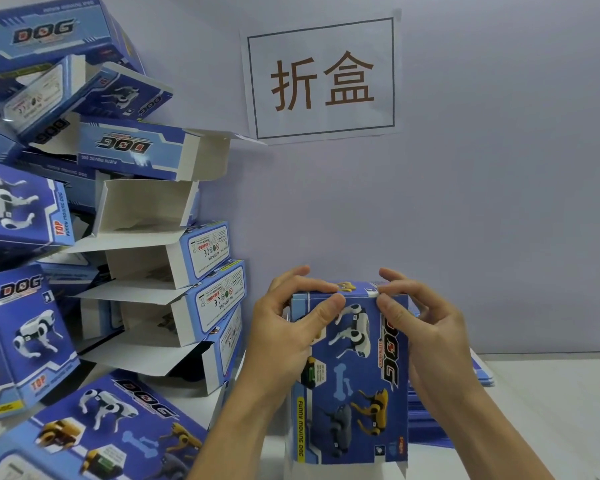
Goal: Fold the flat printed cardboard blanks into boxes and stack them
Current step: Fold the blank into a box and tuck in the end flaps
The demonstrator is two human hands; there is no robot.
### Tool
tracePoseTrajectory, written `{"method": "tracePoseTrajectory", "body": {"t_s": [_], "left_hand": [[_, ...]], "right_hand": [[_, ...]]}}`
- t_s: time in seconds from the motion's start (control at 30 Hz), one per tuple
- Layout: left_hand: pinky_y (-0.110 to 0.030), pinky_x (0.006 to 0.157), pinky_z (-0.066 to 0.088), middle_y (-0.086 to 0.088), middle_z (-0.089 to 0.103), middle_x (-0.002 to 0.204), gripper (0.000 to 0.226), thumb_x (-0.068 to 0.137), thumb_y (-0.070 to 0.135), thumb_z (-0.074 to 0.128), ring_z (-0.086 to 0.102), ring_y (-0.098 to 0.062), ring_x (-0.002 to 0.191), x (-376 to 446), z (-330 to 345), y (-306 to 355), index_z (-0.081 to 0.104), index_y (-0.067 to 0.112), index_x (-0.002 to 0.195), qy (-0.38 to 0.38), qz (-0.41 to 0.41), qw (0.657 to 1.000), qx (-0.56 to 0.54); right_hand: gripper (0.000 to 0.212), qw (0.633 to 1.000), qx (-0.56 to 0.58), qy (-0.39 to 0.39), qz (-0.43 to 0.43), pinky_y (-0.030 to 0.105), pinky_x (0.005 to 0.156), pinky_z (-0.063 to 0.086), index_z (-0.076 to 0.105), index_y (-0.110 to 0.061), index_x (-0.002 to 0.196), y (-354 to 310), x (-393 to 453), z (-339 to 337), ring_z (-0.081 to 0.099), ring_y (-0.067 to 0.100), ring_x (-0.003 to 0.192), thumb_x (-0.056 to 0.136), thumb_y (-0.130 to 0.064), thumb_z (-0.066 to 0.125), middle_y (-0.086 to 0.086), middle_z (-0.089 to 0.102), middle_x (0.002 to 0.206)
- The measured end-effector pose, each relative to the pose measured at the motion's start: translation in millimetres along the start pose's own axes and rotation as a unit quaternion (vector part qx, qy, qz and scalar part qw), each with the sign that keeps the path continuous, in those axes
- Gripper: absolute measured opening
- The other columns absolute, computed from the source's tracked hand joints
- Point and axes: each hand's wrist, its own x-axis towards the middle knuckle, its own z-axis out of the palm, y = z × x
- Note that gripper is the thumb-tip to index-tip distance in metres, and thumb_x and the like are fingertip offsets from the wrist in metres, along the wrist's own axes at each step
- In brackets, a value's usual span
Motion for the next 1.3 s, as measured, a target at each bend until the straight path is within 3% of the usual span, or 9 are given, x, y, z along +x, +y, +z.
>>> {"method": "tracePoseTrajectory", "body": {"t_s": [0.1,0.23,0.4,0.53,0.67,0.8,0.97,1.1,1.3], "left_hand": [[-0.040,0.069,0.063,0.010,0.065,0.114,0.043,0.062,0.057,0.074,0.072,-0.018,0.097,4,-3,-1,0.066,0.042,0.102,0.052,-0.002,0.999,-0.001],[-0.026,0.067,0.054,0.001,0.067,0.106,0.056,0.067,0.067,0.067,0.067,-0.006,0.084,11,-12,-5,0.064,0.030,0.109,0.199,0.004,0.979,-0.038],[-0.024,0.057,0.050,0.002,0.069,0.100,0.049,0.066,0.076,0.059,0.068,-0.004,0.069,14,-21,-14,0.051,0.035,0.093,0.346,-0.011,0.937,-0.044],[-0.036,0.063,0.061,-0.001,0.069,0.108,0.042,0.075,0.067,0.066,0.074,-0.014,0.080,16,-20,-16,0.047,0.036,0.094,0.394,-0.087,0.900,-0.166],[-0.052,0.081,0.060,0.000,0.071,0.097,0.050,0.083,0.066,0.063,0.073,-0.026,0.093,16,-19,-12,0.053,0.023,0.105,0.404,-0.152,0.866,-0.251],[-0.044,0.066,0.064,-0.011,0.073,0.109,0.062,0.083,0.065,0.063,0.072,-0.030,0.097,13,-12,-6,0.061,0.012,0.116,0.329,-0.201,0.863,-0.326],[-0.048,0.068,0.062,-0.015,0.067,0.126,0.058,0.068,0.053,0.073,0.061,-0.040,0.117,3,4,-3,0.073,0.019,0.115,0.192,-0.245,0.879,-0.361],[-0.040,0.072,0.053,-0.003,0.069,0.119,0.034,0.081,0.045,0.070,0.064,-0.023,0.110,4,4,-8,0.068,0.021,0.106,0.190,-0.245,0.915,-0.258],[-0.045,0.090,0.054,-0.002,0.073,0.101,0.016,0.094,0.037,0.062,0.068,-0.022,0.099,13,-15,-2,0.070,0.023,0.090,0.230,-0.093,0.968,-0.036]], "right_hand": [[0.021,0.980,-0.171,0.065,-0.081,0.040,0.086,0.054,0.069,-0.043,0.093,-7,-1,8,0.060,0.008,0.115,0.072,-0.041,0.074,-0.014,0.067,0.115],[0.007,0.957,-0.236,0.074,-0.152,0.016,0.060,0.048,0.068,-0.025,0.088,-20,0,13,0.063,0.001,0.074,0.092,-0.019,0.067,-0.010,0.067,0.075],[0.026,0.942,-0.278,-0.020,-0.188,0.019,0.047,0.042,0.071,-0.021,0.067,-46,-5,24,0.057,0.014,0.051,0.091,-0.016,0.062,0.000,0.067,0.058],[0.039,0.938,-0.310,-0.155,0.024,0.016,0.046,0.042,0.075,-0.014,0.073,-56,-7,25,0.064,0.015,0.053,0.097,-0.035,0.052,0.004,0.073,0.066],[0.068,0.790,-0.524,-0.241,0.209,0.031,0.073,0.059,0.072,-0.007,0.096,-33,-8,19,0.074,0.016,0.076,0.092,-0.067,0.041,0.003,0.077,0.082],[0.099,0.885,-0.377,-0.124,0.245,0.036,0.070,0.063,0.041,-0.024,0.143,-19,-4,20,0.069,0.022,0.101,0.065,-0.085,0.053,-0.007,0.064,0.100],[0.080,0.990,-0.014,-0.042,0.135,0.042,0.074,0.061,0.053,-0.036,0.120,-18,6,13,0.071,0.027,0.104,0.049,-0.062,0.080,0.000,0.071,0.117],[0.081,0.998,-0.057,0.003,0.025,0.037,0.081,0.057,0.055,-0.040,0.121,-24,14,-4,0.073,0.022,0.098,0.046,-0.052,0.083,0.002,0.076,0.104],[0.084,0.955,-0.257,-0.123,0.084,0.026,0.075,0.057,0.049,-0.056,0.123,-35,10,-28,0.072,0.007,0.092,0.047,-0.047,0.085,-0.015,0.067,0.112]]}}
